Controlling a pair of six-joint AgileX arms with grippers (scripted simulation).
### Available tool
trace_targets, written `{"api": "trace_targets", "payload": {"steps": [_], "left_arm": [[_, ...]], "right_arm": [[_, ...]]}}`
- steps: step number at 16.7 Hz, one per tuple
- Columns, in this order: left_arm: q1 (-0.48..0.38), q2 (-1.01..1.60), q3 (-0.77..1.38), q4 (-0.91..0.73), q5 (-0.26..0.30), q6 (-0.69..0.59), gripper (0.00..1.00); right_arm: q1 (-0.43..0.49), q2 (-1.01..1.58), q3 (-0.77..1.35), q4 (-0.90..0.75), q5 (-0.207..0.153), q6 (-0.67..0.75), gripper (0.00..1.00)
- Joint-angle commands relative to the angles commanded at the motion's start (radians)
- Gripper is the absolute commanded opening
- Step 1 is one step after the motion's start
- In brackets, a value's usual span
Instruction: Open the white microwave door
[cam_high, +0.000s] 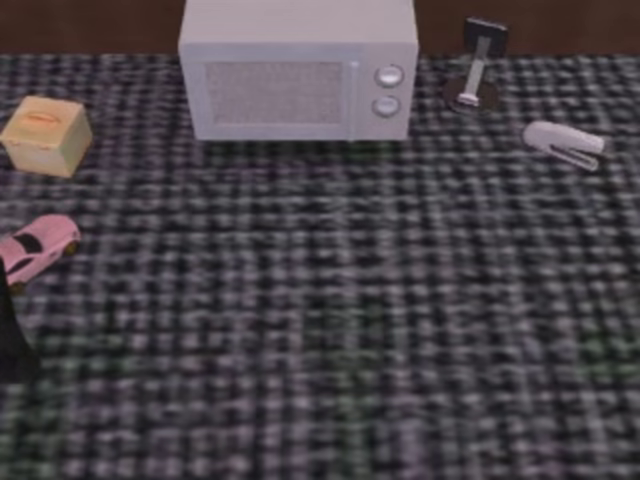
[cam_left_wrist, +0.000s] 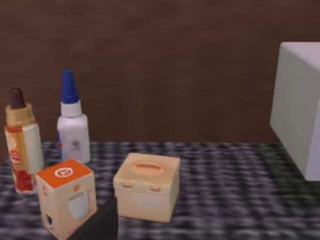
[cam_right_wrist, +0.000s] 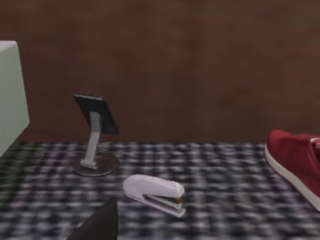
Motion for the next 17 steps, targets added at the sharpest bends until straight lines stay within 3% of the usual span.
{"api": "trace_targets", "payload": {"steps": [4, 7, 11, 17], "left_arm": [[-0.017, 0.031, 0.029, 0.003, -0.011, -0.008, 1.0], [-0.079, 0.157, 0.139, 0.009, -0.058, -0.037, 1.0], [-0.204, 0.462, 0.369, 0.012, -0.168, -0.1, 1.0], [-0.429, 1.079, 0.792, 0.01, -0.383, -0.216, 1.0]], "right_arm": [[0.0, 0.0, 0.0, 0.0, 0.0, 0.0, 1.0], [0.0, 0.0, 0.0, 0.0, 0.0, 0.0, 1.0], [0.0, 0.0, 0.0, 0.0, 0.0, 0.0, 1.0], [0.0, 0.0, 0.0, 0.0, 0.0, 0.0, 1.0]]}}
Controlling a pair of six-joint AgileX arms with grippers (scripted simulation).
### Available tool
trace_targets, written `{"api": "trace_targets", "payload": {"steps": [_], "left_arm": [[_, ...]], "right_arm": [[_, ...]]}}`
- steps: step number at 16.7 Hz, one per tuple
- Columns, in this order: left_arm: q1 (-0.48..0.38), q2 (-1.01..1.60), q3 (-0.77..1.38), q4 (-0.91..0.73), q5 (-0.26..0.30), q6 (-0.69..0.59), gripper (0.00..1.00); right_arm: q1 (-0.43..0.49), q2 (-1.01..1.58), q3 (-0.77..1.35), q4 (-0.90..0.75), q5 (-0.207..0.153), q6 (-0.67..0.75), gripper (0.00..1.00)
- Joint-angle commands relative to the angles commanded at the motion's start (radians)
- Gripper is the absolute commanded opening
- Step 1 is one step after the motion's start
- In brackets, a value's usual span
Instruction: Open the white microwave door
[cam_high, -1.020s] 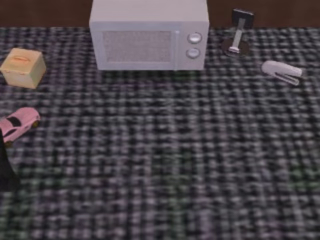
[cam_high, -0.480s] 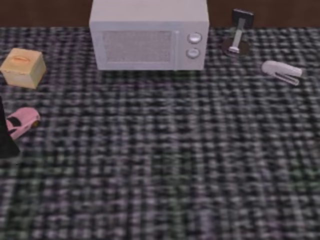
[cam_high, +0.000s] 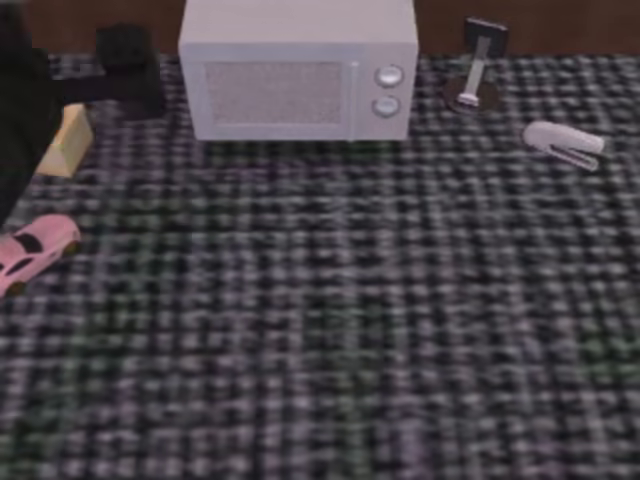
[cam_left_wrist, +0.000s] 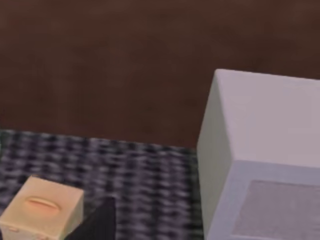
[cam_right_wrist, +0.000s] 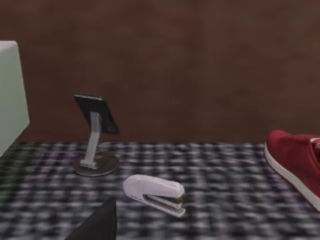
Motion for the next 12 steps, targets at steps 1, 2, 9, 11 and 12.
{"api": "trace_targets", "payload": {"steps": [1, 2, 9, 11, 12], "left_arm": [[-0.038, 0.107, 0.071, 0.0, -0.036, -0.02, 1.0], [-0.075, 0.212, 0.141, -0.001, -0.071, -0.039, 1.0], [-0.289, 0.806, 0.536, 0.003, -0.263, -0.148, 1.0], [-0.325, 0.897, 0.601, 0.004, -0.292, -0.166, 1.0], [-0.337, 0.927, 0.623, 0.005, -0.302, -0.172, 1.0]], "right_arm": [[0.0, 0.0, 0.0, 0.0, 0.0, 0.0, 1.0], [0.0, 0.0, 0.0, 0.0, 0.0, 0.0, 1.0], [0.0, 0.0, 0.0, 0.0, 0.0, 0.0, 1.0], [0.0, 0.0, 0.0, 0.0, 0.0, 0.0, 1.0], [0.0, 0.0, 0.0, 0.0, 0.0, 0.0, 1.0]]}}
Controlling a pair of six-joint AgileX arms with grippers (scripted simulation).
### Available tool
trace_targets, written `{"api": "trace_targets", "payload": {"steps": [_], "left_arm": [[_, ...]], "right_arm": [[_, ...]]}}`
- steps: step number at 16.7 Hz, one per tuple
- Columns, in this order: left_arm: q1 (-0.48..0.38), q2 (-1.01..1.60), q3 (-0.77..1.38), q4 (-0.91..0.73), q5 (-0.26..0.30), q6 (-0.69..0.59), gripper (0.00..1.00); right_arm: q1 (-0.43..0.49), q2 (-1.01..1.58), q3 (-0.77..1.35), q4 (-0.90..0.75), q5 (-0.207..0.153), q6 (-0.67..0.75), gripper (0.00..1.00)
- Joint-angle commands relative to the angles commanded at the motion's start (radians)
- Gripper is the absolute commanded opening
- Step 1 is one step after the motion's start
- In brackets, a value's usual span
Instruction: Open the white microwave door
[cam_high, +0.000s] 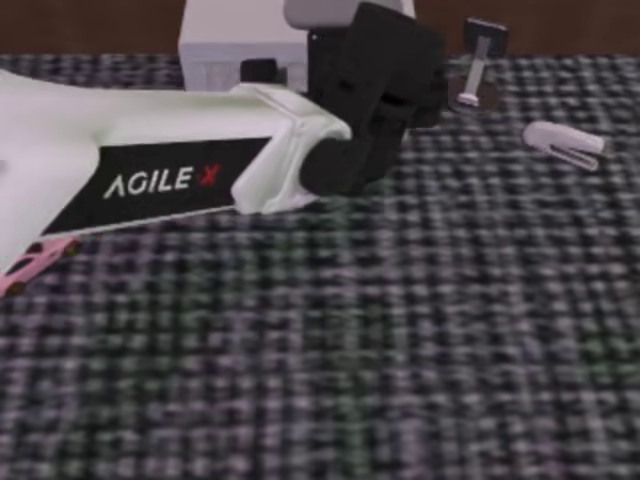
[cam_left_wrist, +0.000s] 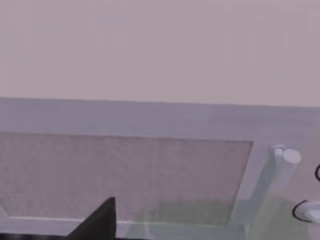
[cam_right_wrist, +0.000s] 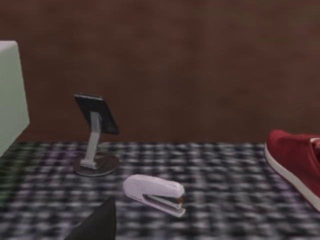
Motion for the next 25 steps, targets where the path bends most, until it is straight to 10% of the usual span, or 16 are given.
{"api": "trace_targets", "payload": {"steps": [20, 25], "left_arm": [[0.092, 0.267, 0.252, 0.05, 0.083, 0.064, 1.0], [0.092, 0.267, 0.252, 0.05, 0.083, 0.064, 0.62]], "right_arm": [[0.0, 0.0, 0.0, 0.0, 0.0, 0.0, 1.0], [0.0, 0.0, 0.0, 0.0, 0.0, 0.0, 1.0]]}}
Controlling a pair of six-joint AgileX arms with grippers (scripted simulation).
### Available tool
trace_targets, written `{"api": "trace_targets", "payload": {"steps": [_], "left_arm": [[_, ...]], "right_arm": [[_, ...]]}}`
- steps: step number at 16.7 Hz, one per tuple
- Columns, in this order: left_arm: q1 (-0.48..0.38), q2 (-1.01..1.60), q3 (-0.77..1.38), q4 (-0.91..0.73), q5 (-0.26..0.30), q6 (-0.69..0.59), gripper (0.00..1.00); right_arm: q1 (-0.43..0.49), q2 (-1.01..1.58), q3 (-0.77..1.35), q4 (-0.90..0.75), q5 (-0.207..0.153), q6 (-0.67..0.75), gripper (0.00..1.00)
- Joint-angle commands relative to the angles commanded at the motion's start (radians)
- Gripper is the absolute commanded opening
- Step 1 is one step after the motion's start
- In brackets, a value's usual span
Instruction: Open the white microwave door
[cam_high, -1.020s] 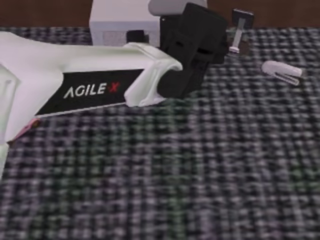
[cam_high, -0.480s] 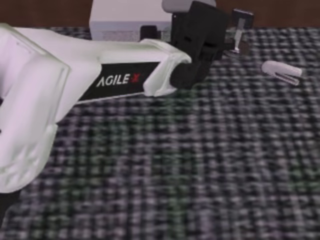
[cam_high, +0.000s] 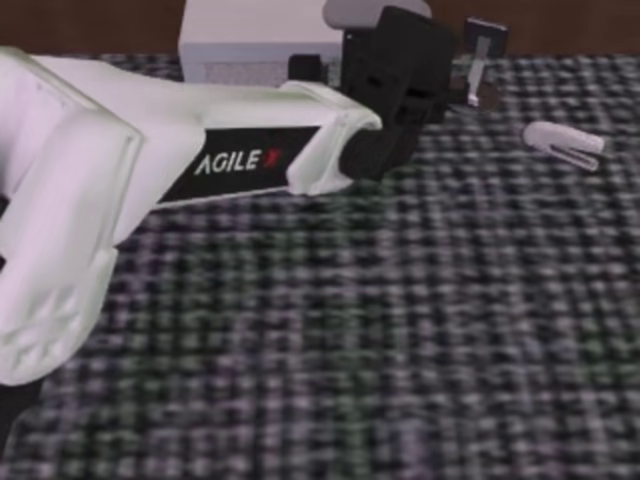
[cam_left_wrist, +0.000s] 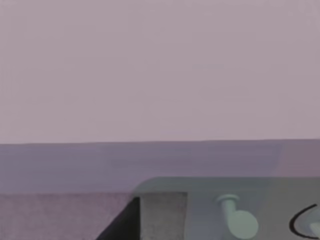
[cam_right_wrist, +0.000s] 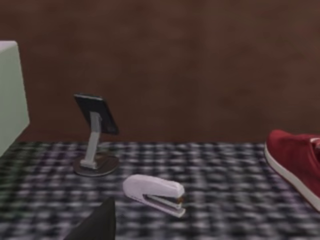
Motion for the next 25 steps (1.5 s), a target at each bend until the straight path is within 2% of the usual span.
{"api": "trace_targets", "payload": {"steps": [8, 16, 17, 19, 22, 25], "left_arm": [[0.0, 0.0, 0.0, 0.0, 0.0, 0.0, 0.02], [0.0, 0.0, 0.0, 0.0, 0.0, 0.0, 0.0], [-0.06, -0.021, -0.041, -0.002, 0.005, -0.002, 0.0], [-0.06, -0.016, -0.028, -0.015, 0.009, -0.006, 0.0], [-0.054, 0.016, 0.06, -0.111, 0.034, -0.032, 0.0], [-0.041, 0.07, 0.205, -0.301, 0.077, -0.074, 0.0]], "right_arm": [[0.0, 0.0, 0.0, 0.0, 0.0, 0.0, 1.0], [0.0, 0.0, 0.0, 0.0, 0.0, 0.0, 1.0], [0.0, 0.0, 0.0, 0.0, 0.0, 0.0, 1.0], [0.0, 0.0, 0.0, 0.0, 0.0, 0.0, 1.0], [0.0, 0.0, 0.0, 0.0, 0.0, 0.0, 1.0], [0.0, 0.0, 0.0, 0.0, 0.0, 0.0, 1.0]]}}
